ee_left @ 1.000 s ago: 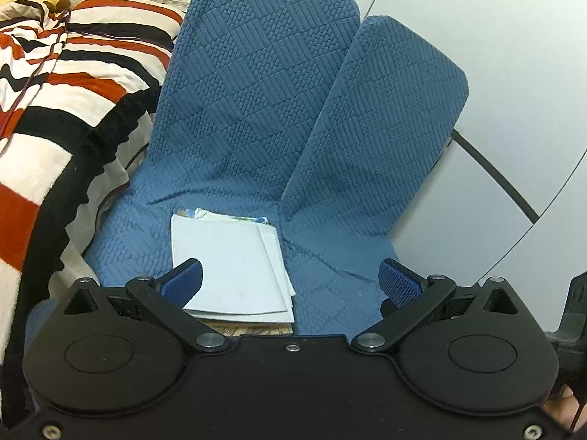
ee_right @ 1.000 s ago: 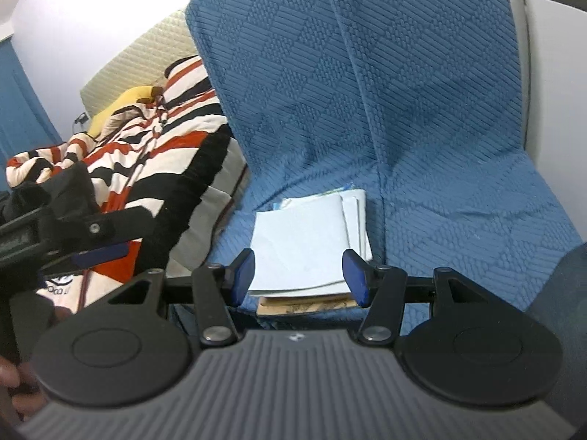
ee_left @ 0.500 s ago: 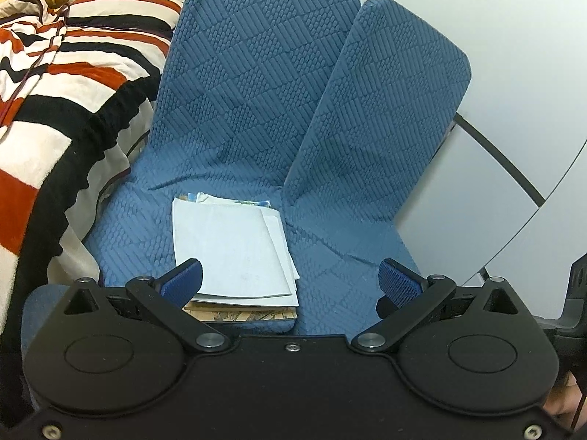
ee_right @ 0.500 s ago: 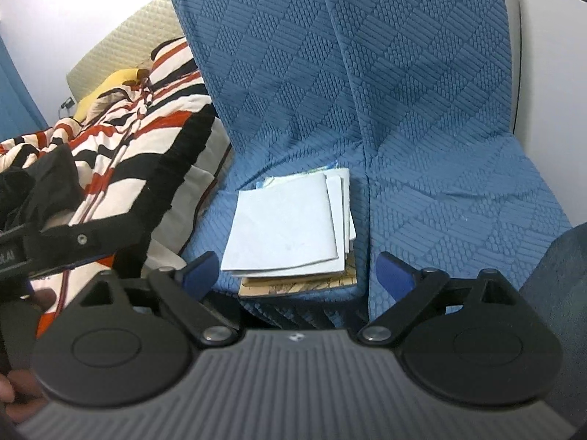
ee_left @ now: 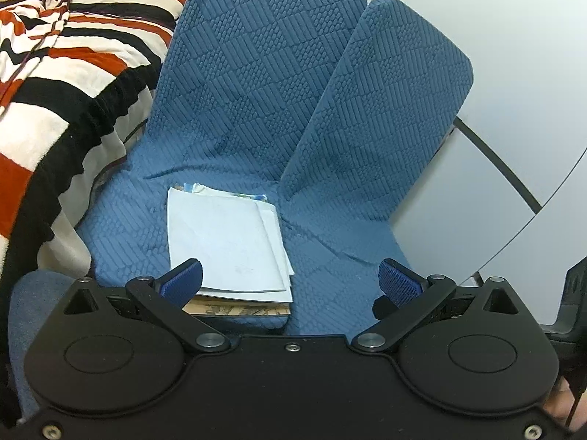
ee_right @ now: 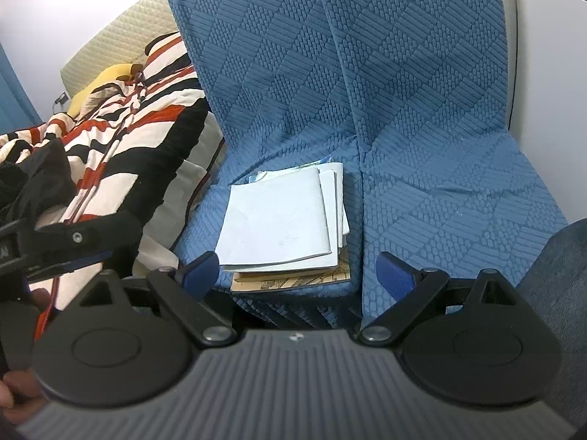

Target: Organize objects

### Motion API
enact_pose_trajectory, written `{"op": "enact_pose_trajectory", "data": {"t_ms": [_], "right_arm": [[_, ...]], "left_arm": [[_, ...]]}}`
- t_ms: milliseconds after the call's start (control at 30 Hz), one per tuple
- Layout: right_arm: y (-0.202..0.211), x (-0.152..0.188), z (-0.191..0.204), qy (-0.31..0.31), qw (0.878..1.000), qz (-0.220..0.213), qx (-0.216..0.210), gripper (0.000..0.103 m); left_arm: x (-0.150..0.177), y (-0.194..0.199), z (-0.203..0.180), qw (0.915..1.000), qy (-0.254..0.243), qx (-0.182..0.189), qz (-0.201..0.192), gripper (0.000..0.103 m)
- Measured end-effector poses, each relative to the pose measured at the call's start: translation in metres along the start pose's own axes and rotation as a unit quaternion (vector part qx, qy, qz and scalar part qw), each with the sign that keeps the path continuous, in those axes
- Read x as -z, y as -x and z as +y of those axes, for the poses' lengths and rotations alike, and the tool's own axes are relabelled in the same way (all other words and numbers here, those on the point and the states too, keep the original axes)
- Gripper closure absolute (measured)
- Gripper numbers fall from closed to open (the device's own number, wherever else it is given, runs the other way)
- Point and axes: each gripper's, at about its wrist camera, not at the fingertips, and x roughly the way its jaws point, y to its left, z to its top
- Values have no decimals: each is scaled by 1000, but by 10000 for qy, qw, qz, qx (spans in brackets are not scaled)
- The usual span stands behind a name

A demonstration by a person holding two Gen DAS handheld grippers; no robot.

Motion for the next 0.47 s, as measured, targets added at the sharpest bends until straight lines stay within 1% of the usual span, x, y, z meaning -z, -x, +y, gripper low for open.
{"op": "enact_pose_trajectory", "data": {"t_ms": [67,467], "right_arm": [[0,0,0,-3,10000,11,12,9],[-1,2,2,69,10000,13,26,9]], "left_arm": [[1,0,0,10000,-35,-46,-5,1],[0,0,-3,10000,-80,-47,11,1]]}}
